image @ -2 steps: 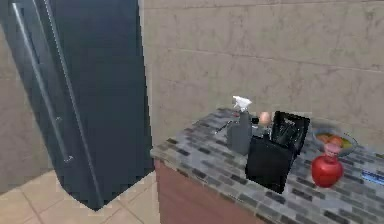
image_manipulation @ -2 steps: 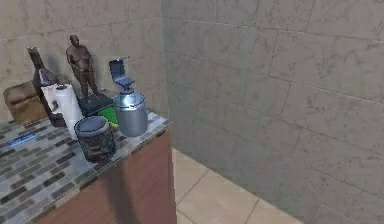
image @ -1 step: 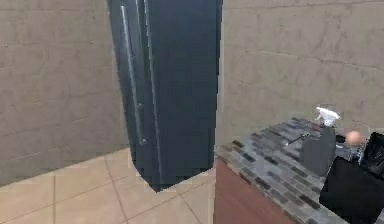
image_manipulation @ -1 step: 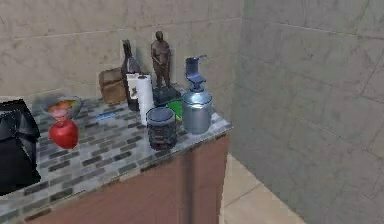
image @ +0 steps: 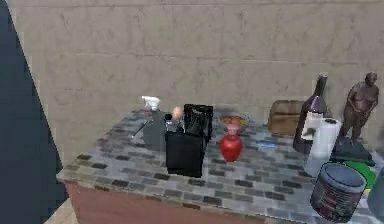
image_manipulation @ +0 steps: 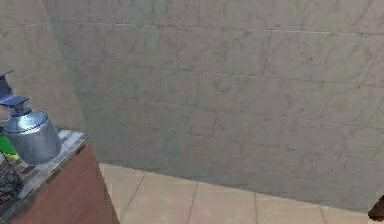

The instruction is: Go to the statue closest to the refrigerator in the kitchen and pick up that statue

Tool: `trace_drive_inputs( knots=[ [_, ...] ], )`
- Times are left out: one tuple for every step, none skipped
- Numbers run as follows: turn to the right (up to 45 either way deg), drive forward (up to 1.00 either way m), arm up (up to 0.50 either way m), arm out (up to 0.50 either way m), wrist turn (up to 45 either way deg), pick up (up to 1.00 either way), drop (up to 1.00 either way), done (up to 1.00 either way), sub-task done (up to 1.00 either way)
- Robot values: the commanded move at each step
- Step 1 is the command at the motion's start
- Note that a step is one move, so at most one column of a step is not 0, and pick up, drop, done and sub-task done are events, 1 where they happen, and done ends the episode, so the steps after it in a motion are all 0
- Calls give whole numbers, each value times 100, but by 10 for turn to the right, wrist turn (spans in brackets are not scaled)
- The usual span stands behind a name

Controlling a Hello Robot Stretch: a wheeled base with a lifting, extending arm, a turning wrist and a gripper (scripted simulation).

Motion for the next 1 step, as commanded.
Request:
trace_drive_inputs(
  knots=[
    [450, 0, 0, 0, 0, 0, 0, 0, 0]
  ],
)
